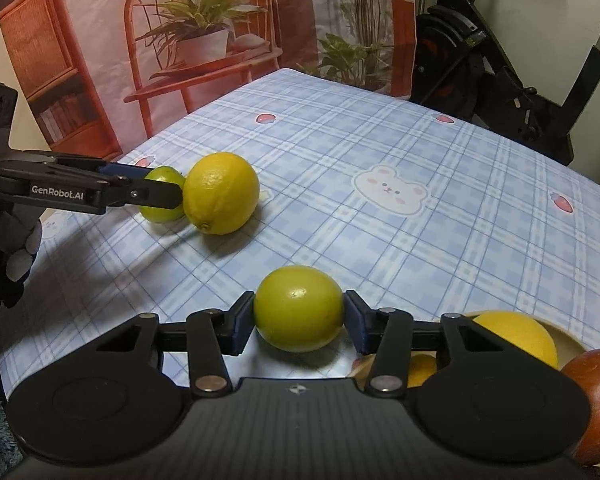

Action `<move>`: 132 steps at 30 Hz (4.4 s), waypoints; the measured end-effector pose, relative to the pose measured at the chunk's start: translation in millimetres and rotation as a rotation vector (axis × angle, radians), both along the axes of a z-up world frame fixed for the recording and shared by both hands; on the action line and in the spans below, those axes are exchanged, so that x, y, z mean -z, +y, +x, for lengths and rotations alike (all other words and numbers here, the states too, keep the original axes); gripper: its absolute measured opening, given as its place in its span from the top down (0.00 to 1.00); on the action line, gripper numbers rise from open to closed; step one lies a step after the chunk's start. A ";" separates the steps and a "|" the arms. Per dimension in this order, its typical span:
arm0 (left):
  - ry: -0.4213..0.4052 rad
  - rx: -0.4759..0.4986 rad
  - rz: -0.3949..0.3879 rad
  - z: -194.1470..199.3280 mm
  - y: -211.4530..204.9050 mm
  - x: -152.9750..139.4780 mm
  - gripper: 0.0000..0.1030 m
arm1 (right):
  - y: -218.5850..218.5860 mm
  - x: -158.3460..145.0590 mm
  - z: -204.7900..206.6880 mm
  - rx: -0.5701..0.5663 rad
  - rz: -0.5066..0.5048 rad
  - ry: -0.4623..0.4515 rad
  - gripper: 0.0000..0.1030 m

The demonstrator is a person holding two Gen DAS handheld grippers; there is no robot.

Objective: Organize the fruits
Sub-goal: 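Close the left gripper on a green apple while the right gripper closes on a lime, then lift the green apple and lime and carry both toward the plate, then lower the apple and lime onto the plate and open both grippers, then close the left gripper on a yellow lemon on the tablecloth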

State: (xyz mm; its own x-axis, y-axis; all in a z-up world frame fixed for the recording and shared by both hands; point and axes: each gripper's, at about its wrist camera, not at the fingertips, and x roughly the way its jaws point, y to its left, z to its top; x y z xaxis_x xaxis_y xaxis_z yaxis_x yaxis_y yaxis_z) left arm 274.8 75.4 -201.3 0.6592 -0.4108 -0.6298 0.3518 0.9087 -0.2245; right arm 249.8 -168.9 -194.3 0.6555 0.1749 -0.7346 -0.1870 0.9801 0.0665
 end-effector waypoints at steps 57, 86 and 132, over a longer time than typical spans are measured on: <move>-0.037 0.246 0.197 -66.2 -193.9 -25.8 0.54 | -103.6 -31.2 -145.3 0.217 0.113 -0.365 0.52; -0.047 0.226 0.078 -55.1 -187.2 -38.1 0.43 | -100.4 -25.3 -159.6 0.212 0.102 -0.455 0.48; 0.180 -0.189 -0.213 49.5 9.6 0.8 0.24 | 62.6 -4.8 56.7 -0.194 -0.040 -0.127 0.26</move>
